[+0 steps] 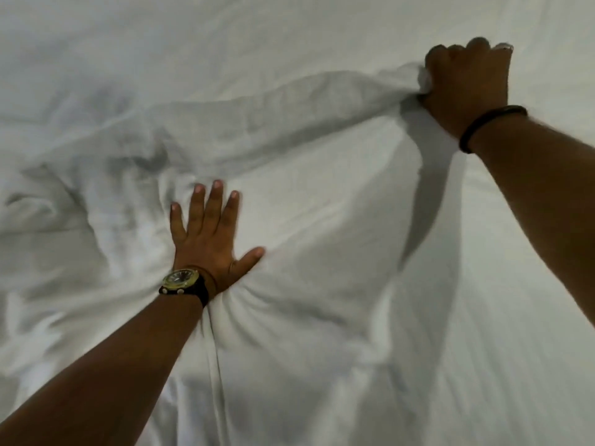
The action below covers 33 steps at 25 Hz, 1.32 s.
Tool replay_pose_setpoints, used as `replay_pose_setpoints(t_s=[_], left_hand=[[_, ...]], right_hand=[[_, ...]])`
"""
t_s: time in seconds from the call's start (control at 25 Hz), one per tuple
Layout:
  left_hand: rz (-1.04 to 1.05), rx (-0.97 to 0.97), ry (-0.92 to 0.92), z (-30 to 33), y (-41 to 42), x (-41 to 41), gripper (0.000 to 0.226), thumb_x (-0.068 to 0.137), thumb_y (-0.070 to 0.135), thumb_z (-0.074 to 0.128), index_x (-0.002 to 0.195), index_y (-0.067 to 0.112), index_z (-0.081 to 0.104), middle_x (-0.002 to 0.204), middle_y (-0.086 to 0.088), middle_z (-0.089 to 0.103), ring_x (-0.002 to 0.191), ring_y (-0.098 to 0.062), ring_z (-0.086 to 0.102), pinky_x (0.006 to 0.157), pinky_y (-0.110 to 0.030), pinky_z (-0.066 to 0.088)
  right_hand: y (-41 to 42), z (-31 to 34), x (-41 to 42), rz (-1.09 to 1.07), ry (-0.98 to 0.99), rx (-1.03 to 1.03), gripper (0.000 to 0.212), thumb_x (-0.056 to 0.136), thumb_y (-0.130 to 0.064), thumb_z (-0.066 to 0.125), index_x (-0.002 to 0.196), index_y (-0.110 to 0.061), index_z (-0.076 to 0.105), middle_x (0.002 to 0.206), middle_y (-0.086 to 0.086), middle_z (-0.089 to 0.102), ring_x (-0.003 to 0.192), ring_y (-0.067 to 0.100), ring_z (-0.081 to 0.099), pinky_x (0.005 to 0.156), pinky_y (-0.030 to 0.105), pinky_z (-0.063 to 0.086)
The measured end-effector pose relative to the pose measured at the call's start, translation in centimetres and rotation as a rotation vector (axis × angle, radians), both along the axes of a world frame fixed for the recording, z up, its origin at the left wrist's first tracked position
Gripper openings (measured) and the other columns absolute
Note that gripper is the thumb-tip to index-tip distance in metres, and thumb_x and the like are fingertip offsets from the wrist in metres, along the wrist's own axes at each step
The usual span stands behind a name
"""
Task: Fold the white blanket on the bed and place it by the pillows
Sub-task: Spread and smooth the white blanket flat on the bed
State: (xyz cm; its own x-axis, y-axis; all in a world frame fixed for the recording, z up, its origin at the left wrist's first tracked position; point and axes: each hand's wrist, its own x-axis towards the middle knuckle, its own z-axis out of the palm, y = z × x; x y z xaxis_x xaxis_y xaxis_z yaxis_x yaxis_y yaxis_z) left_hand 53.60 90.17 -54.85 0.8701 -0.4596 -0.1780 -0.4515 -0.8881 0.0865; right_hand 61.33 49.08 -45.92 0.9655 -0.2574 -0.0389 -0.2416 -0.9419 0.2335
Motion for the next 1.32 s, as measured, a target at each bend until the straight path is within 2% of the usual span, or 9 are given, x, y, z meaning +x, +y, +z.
replay_pose_setpoints(t_s=[0.16, 0.28, 0.4, 0.52, 0.6, 0.8, 0.92, 1.08, 1.32], left_hand=[[0.019, -0.013, 0.019, -1.0, 0.0, 0.0, 0.103, 0.079, 0.085, 0.012, 0.156, 0.017, 0.003, 0.164, -0.011, -0.002, 0.147, -0.022, -0.025, 0.113, -0.047, -0.026], [0.01, -0.028, 0.032, -1.3, 0.4, 0.0, 0.102, 0.079, 0.084, 0.012, 0.156, 0.019, -0.005, 0.164, -0.014, -0.002, 0.147, -0.023, -0.026, 0.112, -0.048, -0.026], [-0.004, -0.053, 0.015, -1.3, 0.3, -0.1, 0.101, 0.079, 0.082, 0.015, 0.156, 0.019, -0.005, 0.164, -0.014, -0.003, 0.148, -0.026, -0.02, 0.111, -0.048, -0.026], [-0.007, -0.104, -0.02, -0.9, 0.3, -0.4, 0.098, 0.08, 0.079, 0.021, 0.156, 0.02, -0.001, 0.165, -0.01, -0.004, 0.15, -0.03, -0.01, 0.112, -0.049, -0.022], [0.002, -0.104, -0.046, -0.5, 0.3, -0.5, 0.096, 0.081, 0.079, 0.02, 0.156, 0.022, -0.001, 0.165, -0.008, -0.005, 0.151, -0.03, -0.008, 0.114, -0.054, -0.015], [-0.101, -0.017, 0.168, 5.6, 2.5, -1.7, 0.109, 0.069, 0.092, -0.001, 0.156, 0.026, 0.004, 0.166, -0.004, -0.006, 0.152, -0.028, -0.006, 0.119, -0.058, -0.001], [-0.282, 0.058, 0.243, 8.3, 13.8, -7.2, 0.106, 0.07, 0.093, 0.004, 0.156, 0.03, 0.002, 0.165, -0.004, -0.008, 0.152, -0.026, -0.008, 0.119, -0.055, -0.005], [-0.294, 0.137, 0.172, 8.0, 31.8, -11.5, 0.113, 0.072, 0.092, 0.011, 0.157, 0.018, 0.003, 0.165, -0.01, 0.0, 0.152, -0.028, -0.001, 0.122, -0.045, 0.0], [-0.349, 0.156, 0.151, 5.9, 31.2, -10.1, 0.118, 0.069, 0.093, 0.008, 0.156, 0.014, -0.002, 0.164, -0.01, -0.008, 0.151, -0.028, -0.008, 0.118, -0.041, -0.013]], right_hand=[[6.1, -2.3, -2.1, -0.335, -0.255, 0.276, 0.045, 0.093, -0.021, 0.039, 0.138, -0.014, 0.045, 0.145, 0.018, 0.044, 0.139, 0.042, 0.031, 0.112, 0.061, 0.021], [17.6, -2.4, -11.9, 0.015, -0.314, 0.569, 0.068, 0.093, -0.054, 0.047, 0.148, -0.014, 0.039, 0.157, 0.017, 0.029, 0.148, 0.04, 0.016, 0.117, 0.062, 0.012], [17.4, -4.0, -23.4, 0.126, -0.04, 0.348, 0.079, 0.09, -0.068, 0.042, 0.148, -0.015, 0.038, 0.158, 0.014, 0.028, 0.148, 0.037, 0.021, 0.111, 0.067, 0.021], [8.8, -4.5, -28.5, -0.301, 0.101, 0.187, 0.084, 0.091, -0.072, 0.022, 0.154, -0.017, 0.02, 0.163, 0.013, 0.014, 0.15, 0.035, 0.012, 0.114, 0.066, 0.014], [8.5, -2.9, -28.1, -0.551, 0.117, 0.284, 0.087, 0.088, -0.074, 0.016, 0.155, -0.019, 0.012, 0.165, 0.011, 0.006, 0.151, 0.033, 0.005, 0.114, 0.068, 0.008], [34.8, 1.4, -31.3, -0.372, -0.024, 0.566, 0.08, 0.091, -0.071, 0.024, 0.155, -0.024, 0.016, 0.164, 0.005, 0.007, 0.152, 0.028, 0.002, 0.116, 0.06, 0.003], [47.2, -0.9, -39.8, -0.348, -0.011, 0.465, 0.079, 0.093, -0.066, 0.03, 0.152, -0.013, 0.029, 0.162, 0.014, 0.015, 0.149, 0.036, 0.014, 0.115, 0.063, 0.018], [48.5, -3.8, -41.6, -0.457, -0.044, 0.311, 0.078, 0.093, -0.06, 0.035, 0.15, -0.007, 0.031, 0.159, 0.021, 0.022, 0.146, 0.042, 0.023, 0.116, 0.058, 0.018], [47.7, -6.8, -40.7, -0.534, -0.147, 0.292, 0.083, 0.089, -0.062, 0.031, 0.153, -0.01, 0.022, 0.162, 0.019, 0.015, 0.149, 0.039, 0.011, 0.119, 0.056, 0.01]])
